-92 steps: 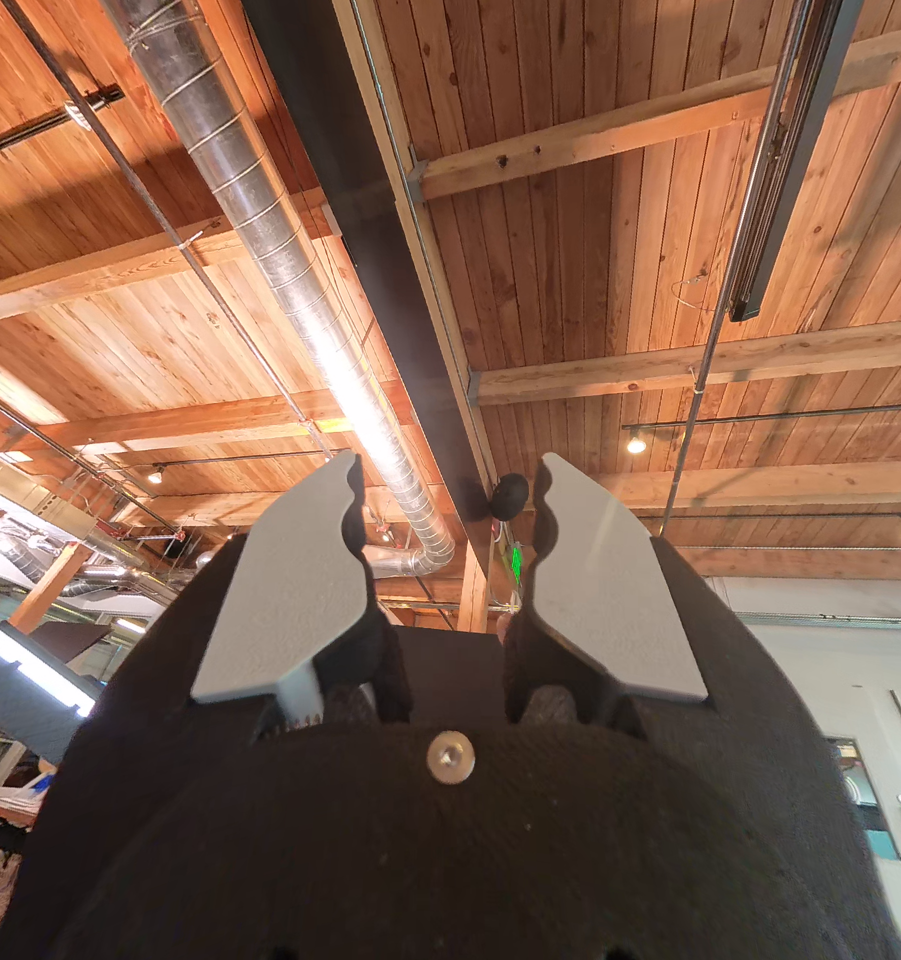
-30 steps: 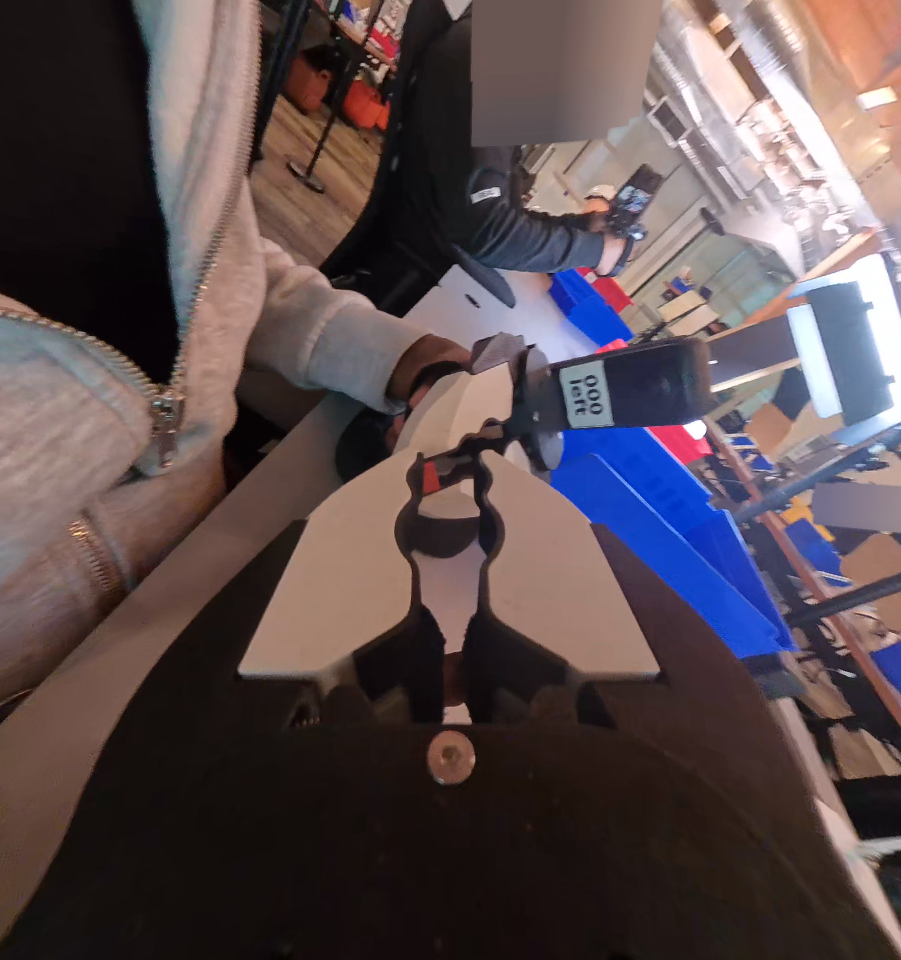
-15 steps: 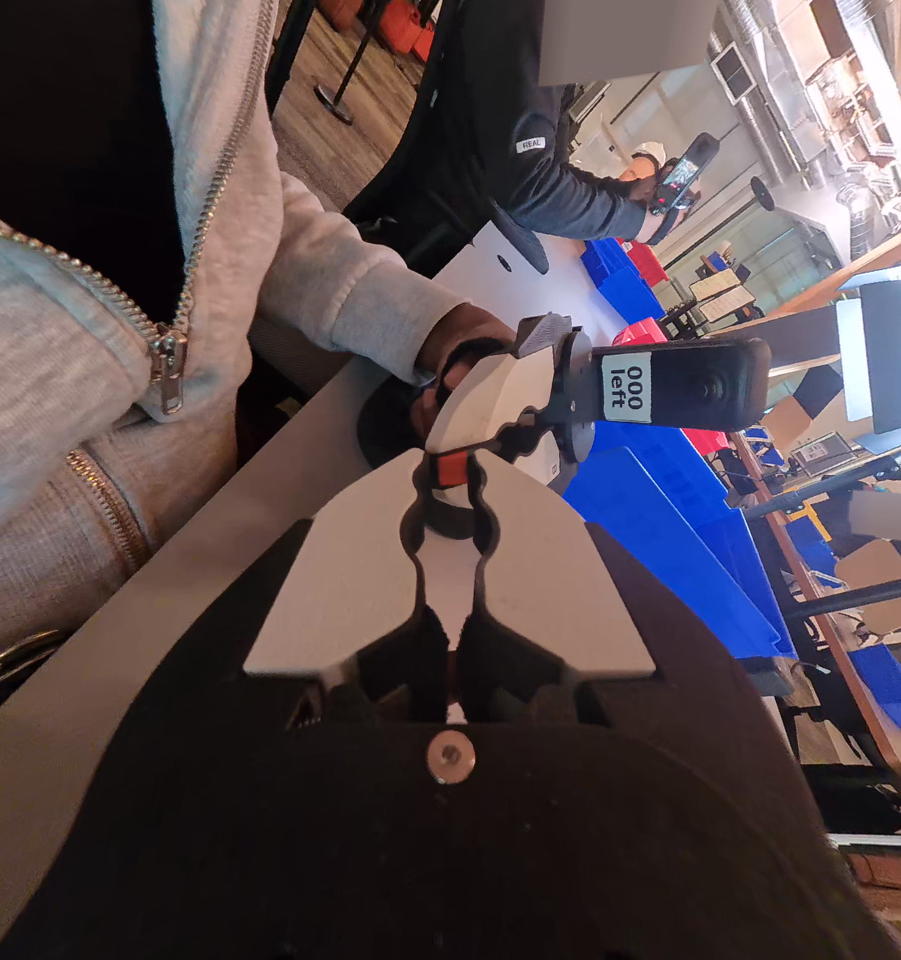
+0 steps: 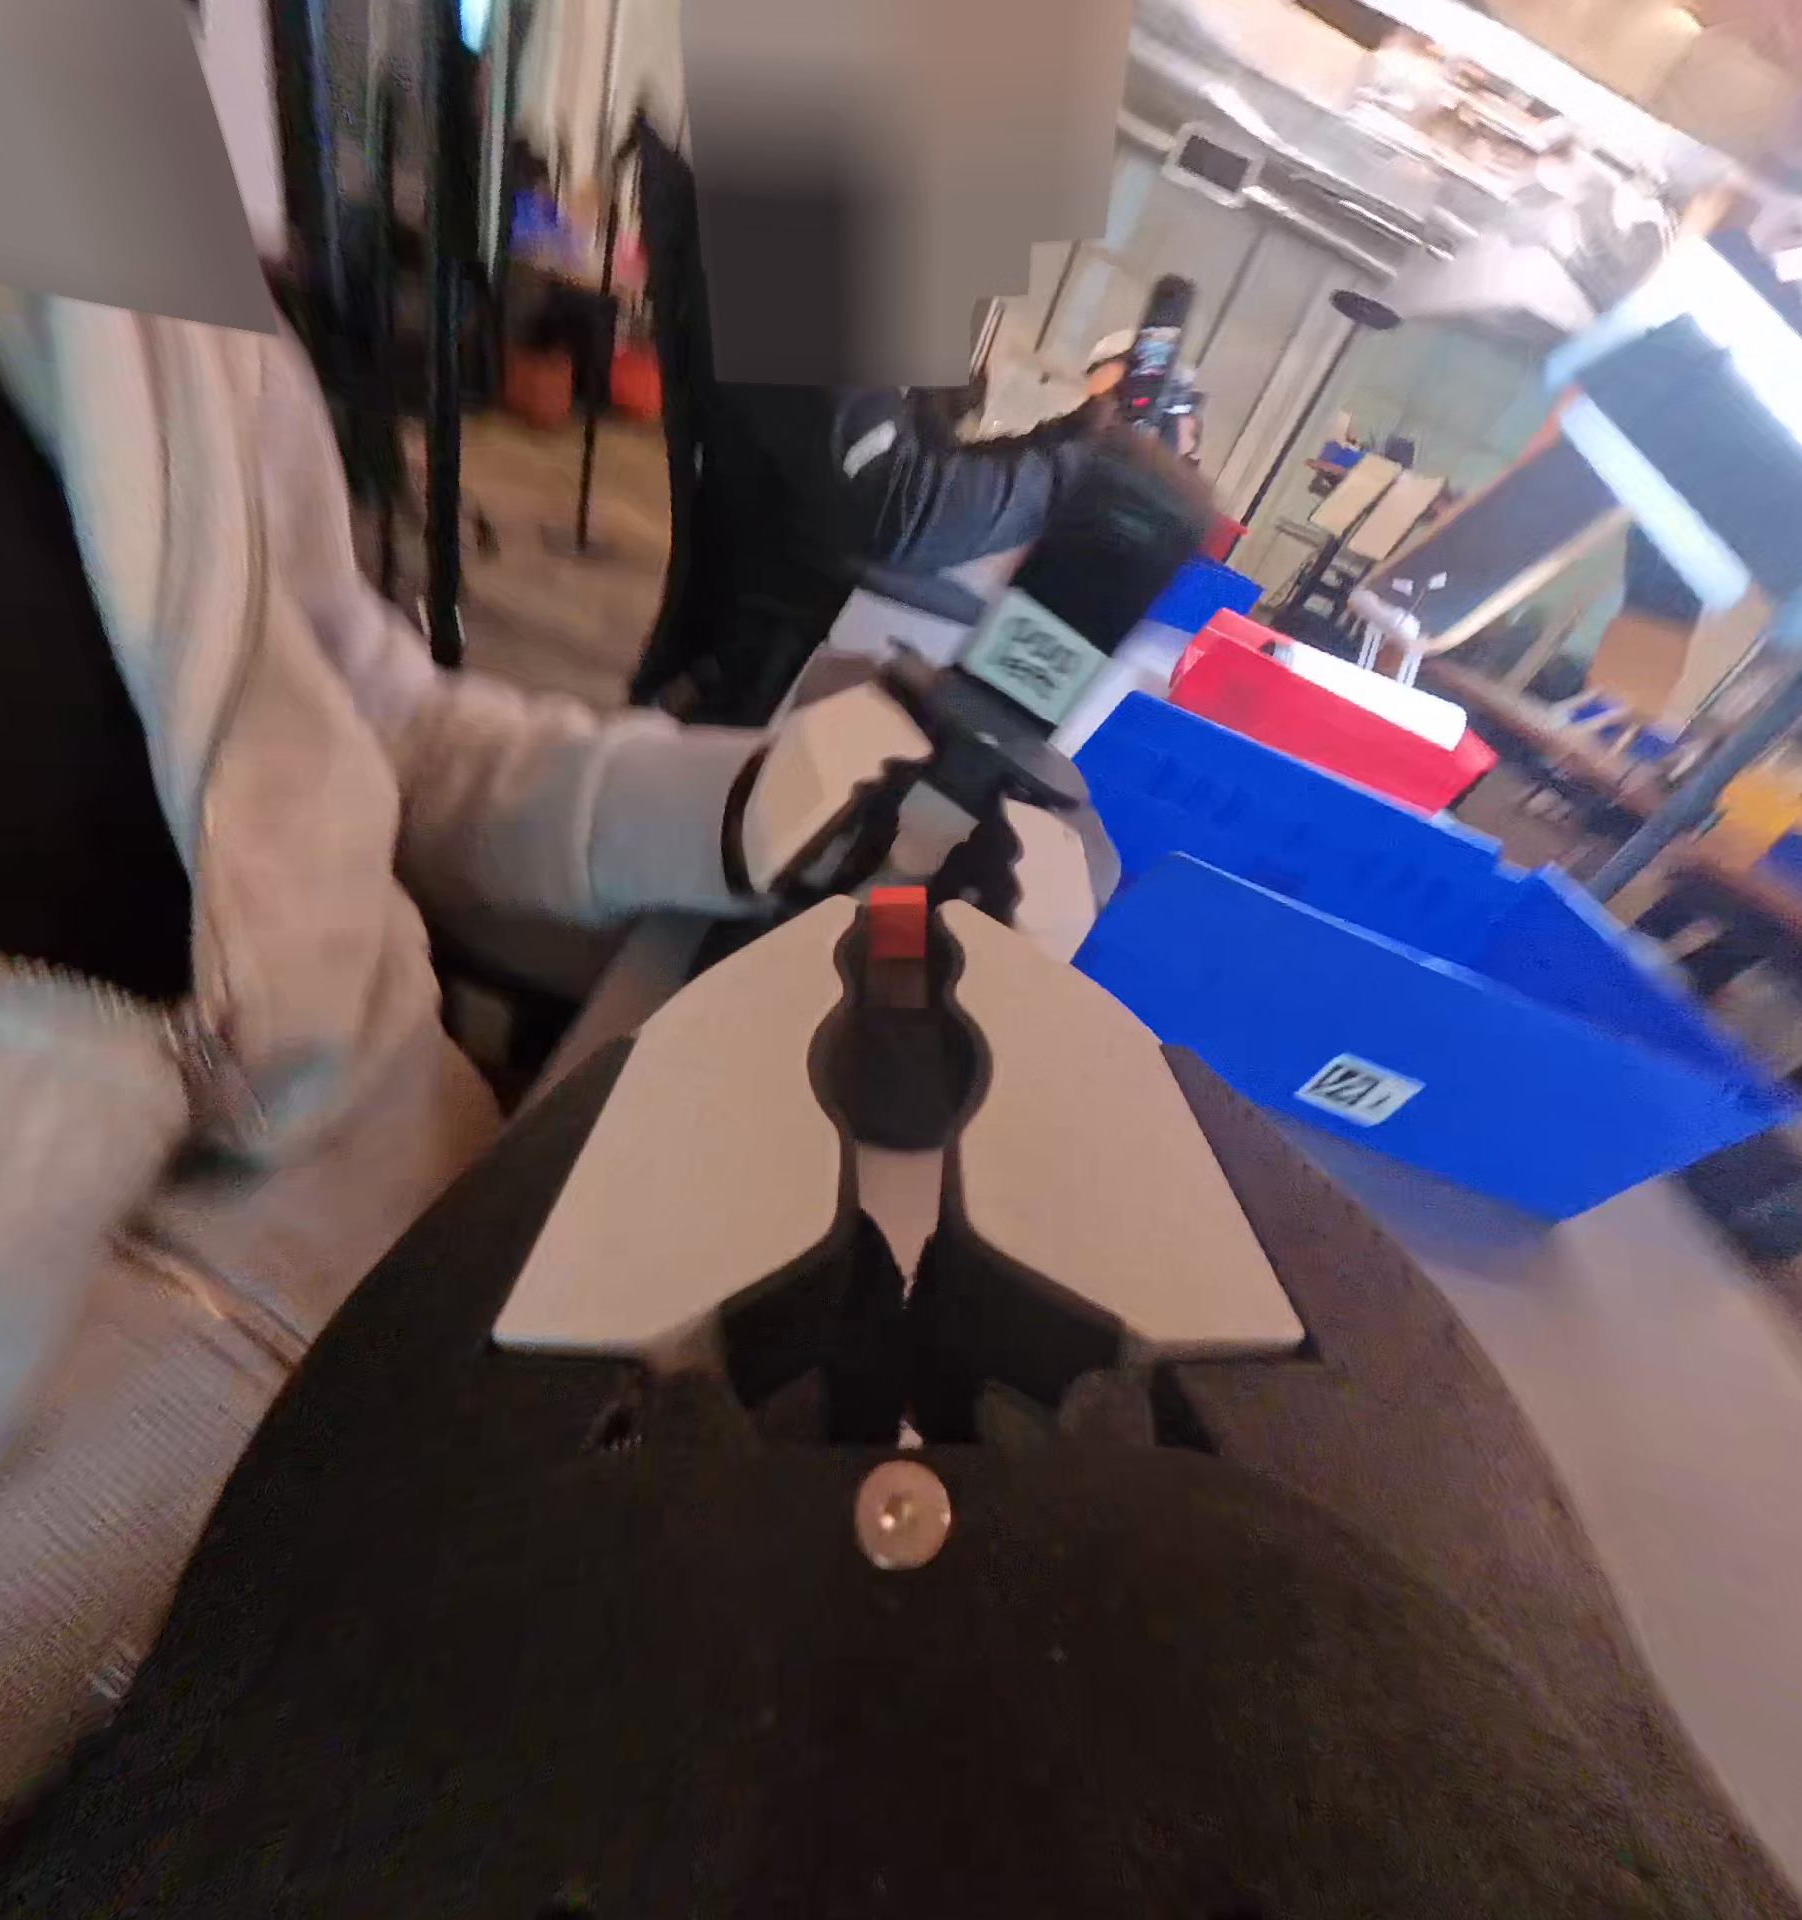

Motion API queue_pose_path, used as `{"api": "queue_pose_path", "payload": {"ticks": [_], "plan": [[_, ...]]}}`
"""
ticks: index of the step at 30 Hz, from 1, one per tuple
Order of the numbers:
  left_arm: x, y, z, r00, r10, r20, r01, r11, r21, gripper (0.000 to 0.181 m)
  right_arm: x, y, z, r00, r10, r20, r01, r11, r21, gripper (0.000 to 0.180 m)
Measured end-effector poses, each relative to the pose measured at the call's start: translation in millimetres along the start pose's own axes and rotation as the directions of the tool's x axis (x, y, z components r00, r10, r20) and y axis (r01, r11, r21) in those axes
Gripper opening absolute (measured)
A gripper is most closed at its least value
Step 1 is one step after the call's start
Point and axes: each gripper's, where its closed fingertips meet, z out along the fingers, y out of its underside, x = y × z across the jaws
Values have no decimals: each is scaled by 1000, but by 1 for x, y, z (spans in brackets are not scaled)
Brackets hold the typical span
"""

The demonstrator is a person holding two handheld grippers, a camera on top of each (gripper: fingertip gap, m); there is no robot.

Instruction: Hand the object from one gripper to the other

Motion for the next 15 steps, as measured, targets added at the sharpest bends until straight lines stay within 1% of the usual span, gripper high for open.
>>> {"api": "queue_pose_path", "payload": {"ticks": [1, 2, 3, 4, 5, 6, 7, 8, 9, 10, 13, 15], "plan": [[-12, -7, -4, 972, 194, 135, -195, 981, 1, 46, 10, -5, -3, 989, 150, -1, -149, 987, 54, 10], [-20, -16, -9, 878, 410, 248, -414, 909, -38, 46, 19, -9, -6, 950, 311, 24, -312, 944, 112, 10], [-23, -26, -13, 726, 602, 332, -610, 787, -92, 45, 27, -13, -10, 881, 467, 72, -472, 865, 167, 10], [-25, -37, -17, 563, 726, 394, -742, 655, -147, 46, 37, -16, -15, 787, 604, 130, -617, 757, 216, 10], [-26, -42, -18, 447, 794, 412, -804, 558, -205, 47, 47, -18, -21, 679, 710, 187, -732, 633, 253, 10], [-30, -43, -16, 398, 823, 404, -817, 519, -252, 47, 56, -16, -25, 575, 782, 241, -814, 514, 272, 10], [-34, -42, -13, 394, 832, 390, -812, 514, -276, 46, 62, -13, -29, 491, 824, 282, -864, 420, 279, 9], [-38, -41, -9, 401, 834, 379, -808, 517, -282, 45, 67, -9, -32, 436, 846, 305, -890, 357, 282, 9], [-44, -40, -6, 405, 835, 372, -806, 518, -287, 43, 69, -4, -33, 406, 859, 311, -903, 325, 282, 9], [-50, -37, -2, 405, 841, 360, -803, 515, -299, 39, 70, 0, -32, 393, 868, 304, -909, 315, 274, 9], [-59, -22, 4, 416, 856, 308, -788, 508, -347, 29, 69, 6, -29, 391, 878, 276, -910, 325, 256, 9], [-56, -22, 2, 388, 863, 324, -798, 491, -350, 24, 68, 8, -27, 392, 882, 264, -912, 333, 241, 9]]}}
